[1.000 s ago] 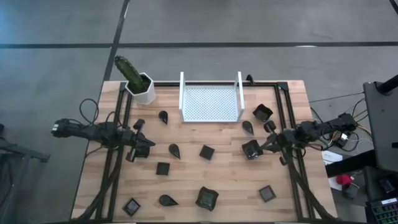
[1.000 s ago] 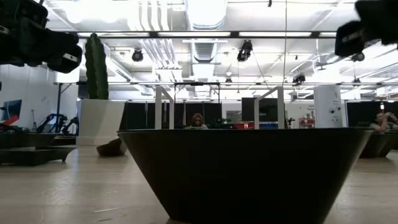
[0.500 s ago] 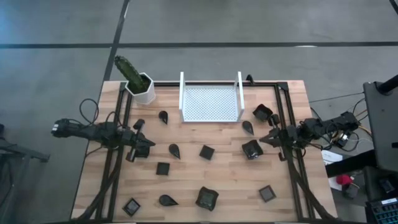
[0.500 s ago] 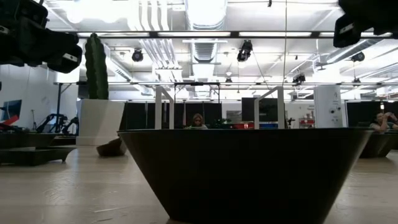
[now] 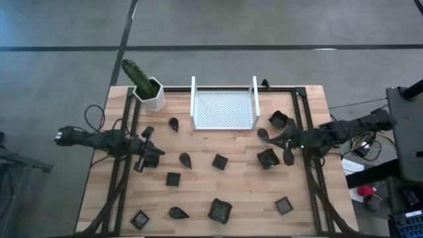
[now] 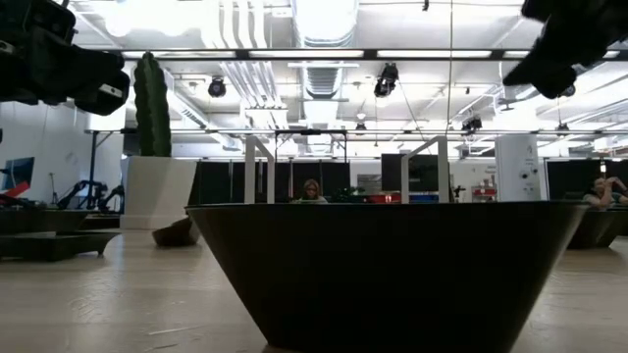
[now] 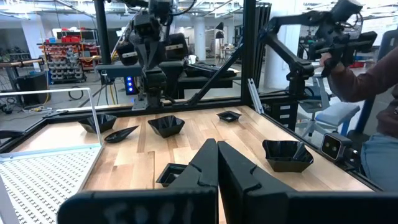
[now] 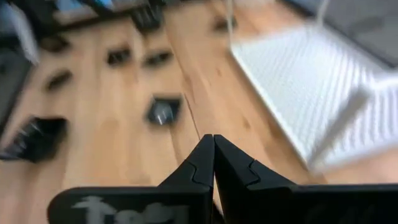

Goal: Pick & Place Mini shaped plates
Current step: Put the black distorted square plate on the shelf

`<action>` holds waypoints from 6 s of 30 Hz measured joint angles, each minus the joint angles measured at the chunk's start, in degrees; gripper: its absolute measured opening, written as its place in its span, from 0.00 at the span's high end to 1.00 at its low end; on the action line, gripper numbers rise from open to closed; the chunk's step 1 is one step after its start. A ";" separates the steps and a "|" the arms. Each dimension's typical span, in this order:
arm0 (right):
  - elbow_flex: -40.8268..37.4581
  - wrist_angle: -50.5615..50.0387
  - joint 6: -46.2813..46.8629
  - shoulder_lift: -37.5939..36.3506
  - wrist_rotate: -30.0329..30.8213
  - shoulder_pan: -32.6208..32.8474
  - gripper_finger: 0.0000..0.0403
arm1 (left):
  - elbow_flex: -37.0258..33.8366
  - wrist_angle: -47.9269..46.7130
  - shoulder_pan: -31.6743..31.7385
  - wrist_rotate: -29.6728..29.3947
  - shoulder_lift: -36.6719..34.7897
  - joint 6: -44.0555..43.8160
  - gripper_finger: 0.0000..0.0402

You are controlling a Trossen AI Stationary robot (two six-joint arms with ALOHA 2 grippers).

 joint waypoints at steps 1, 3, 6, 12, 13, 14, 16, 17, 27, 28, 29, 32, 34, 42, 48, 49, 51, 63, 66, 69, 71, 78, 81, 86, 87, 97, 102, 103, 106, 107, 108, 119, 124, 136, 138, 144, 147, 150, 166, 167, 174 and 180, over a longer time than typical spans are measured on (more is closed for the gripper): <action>1.47 -2.63 2.73 2.01 0.56 0.00 0.98 | 0.00 0.01 0.01 0.00 0.00 0.00 1.00; 4.02 -7.83 8.65 5.92 0.99 -0.02 0.98 | 0.00 0.01 0.02 0.00 0.00 0.00 1.00; 7.86 -16.17 13.63 11.56 1.17 -0.20 0.98 | 0.00 -0.01 0.02 0.00 0.00 0.00 1.00; 12.73 -24.74 18.96 20.62 0.88 -1.14 0.98 | 0.00 0.01 0.02 0.00 0.02 0.00 1.00; 13.10 -24.97 18.98 21.74 0.31 -1.47 0.98 | 0.00 0.01 0.00 0.00 0.02 0.00 1.00; 13.43 -24.89 19.00 22.71 -0.44 -1.78 0.98 | 0.00 0.00 0.02 0.00 0.02 0.00 1.00; 14.12 -24.84 19.02 24.43 -2.21 -2.63 0.98 | 0.00 -0.01 0.00 0.00 0.02 0.00 1.00; 14.35 -24.83 19.02 25.17 -2.90 -3.05 0.98 | 0.00 0.01 0.00 0.00 0.00 0.00 1.00; 14.73 -24.85 17.97 30.09 -10.33 -8.06 0.98 | 0.00 0.01 0.02 0.00 0.02 0.00 1.00; 14.73 -24.82 17.85 30.57 -10.32 -8.40 0.98 | 0.00 0.01 0.02 0.00 0.00 0.00 1.00; 14.73 -24.85 17.87 31.03 -10.36 -8.73 0.98 | 0.00 0.01 0.00 0.00 0.00 0.00 1.00; 14.73 -24.85 17.85 32.37 -11.74 -9.77 0.98 | 0.00 0.01 0.02 0.00 0.02 0.00 1.00; 14.82 -24.74 17.84 33.21 -11.86 -10.50 0.98 | 0.00 0.01 0.02 0.00 0.02 0.00 1.00; 14.84 -24.68 17.59 35.33 -12.20 -11.19 0.98 | 0.00 0.03 0.02 0.00 0.00 0.00 1.00; 14.84 -24.66 17.70 36.76 -12.18 -11.19 0.98 | 0.00 2.42 0.01 -0.18 0.00 2.25 1.00; 14.84 -24.64 17.73 37.10 -12.16 -11.19 0.98 | 0.00 4.22 0.02 -0.44 -0.03 3.33 1.00; 14.84 -24.55 17.83 37.98 -12.10 -11.19 0.97 | 0.00 6.12 0.01 -0.66 -0.02 4.53 1.00; 14.75 -25.02 23.84 42.59 -11.93 -12.76 0.75 | 2.73 2.41 0.02 -1.05 4.05 4.46 1.00; 14.44 -25.82 24.41 42.79 -14.20 -13.84 0.73 | 3.36 2.21 0.02 -1.09 6.24 4.25 1.00; 13.75 -25.87 25.19 42.54 -16.04 -14.65 0.71 | 4.51 2.57 0.02 -1.08 8.55 2.81 1.00; 13.16 -25.94 25.60 42.29 -16.27 -14.71 0.71 | 5.18 2.30 0.02 -1.07 10.23 2.22 1.00; 11.32 -25.78 26.87 42.51 -16.68 -14.67 0.74 | 7.15 2.43 0.02 -1.07 14.97 1.51 1.00; 10.82 -25.55 26.88 42.48 -16.70 -14.67 0.75 | 7.81 2.50 0.02 -1.07 16.30 1.44 1.00; 8.54 -21.03 26.83 42.44 -18.97 -14.61 0.77 | 8.41 2.57 0.02 -1.07 17.94 1.33 1.00; 8.00 -20.40 26.81 42.44 -19.17 -14.60 0.77 | 8.41 2.52 0.02 -1.07 18.08 1.33 1.00; 6.57 -19.73 26.50 42.29 -19.47 -14.62 0.75 | 8.41 2.55 0.02 -1.07 18.32 1.29 1.00; 8.34 -19.79 24.86 42.18 -19.48 -14.62 0.74 | 8.41 2.55 0.02 -1.07 18.32 1.27 1.00; 8.73 -19.80 24.61 42.18 -19.47 -14.62 0.74 | 8.41 2.55 0.02 -1.07 18.32 1.27 1.00; 9.54 -19.75 23.93 42.18 -19.48 -14.62 0.73 | 8.41 2.55 0.01 -1.07 18.33 1.27 1.00; 9.64 -19.75 23.84 42.18 -19.49 -14.62 0.74 | 8.41 2.55 0.02 -1.07 18.32 1.25 1.00; 9.69 -19.73 23.84 42.18 -19.63 -14.62 0.74 | 8.41 2.55 0.02 -1.07 18.32 1.25 1.00; 9.22 -18.08 23.22 42.18 -22.27 -14.62 0.79 | 8.37 2.55 0.02 -1.07 18.32 1.25 1.00; 8.37 -16.55 23.14 42.37 -22.45 -14.62 0.78 | 8.35 2.54 0.02 -1.07 18.32 1.25 1.00; 3.23 -5.64 21.69 42.38 -24.84 -14.62 0.78 | 8.33 2.53 0.02 -1.07 18.34 1.25 1.00; 2.70 -5.40 21.55 42.38 -24.88 -14.62 0.80 | 8.33 2.55 0.02 -1.07 18.32 1.25 1.00; 2.86 -5.15 20.28 42.25 -24.79 -14.62 0.95 | 8.33 2.54 0.02 -1.07 18.33 1.25 1.00; 4.19 -5.17 19.29 42.18 -24.86 -14.62 0.97 | 8.33 2.55 0.02 -1.08 18.33 1.25 1.00; 6.91 -5.60 17.58 42.18 -24.86 -14.60 0.98 | 8.33 2.54 0.02 -1.08 18.32 1.25 1.00; 36.87 -15.65 -1.33 43.03 -18.86 -15.65 0.98 | 8.33 2.55 0.01 -1.07 18.32 1.26 1.00; 38.73 -15.86 -2.94 43.44 -18.77 -16.40 0.98 | 8.33 2.53 0.00 -1.09 18.34 1.27 1.00; 49.77 -20.38 -15.59 49.79 -18.99 -24.95 0.98 | 8.33 2.55 0.01 -1.07 18.34 1.27 1.00; 58.36 -25.39 -29.96 57.63 -22.22 -32.91 0.98 | 8.22 2.52 0.02 -1.09 18.36 1.26 1.00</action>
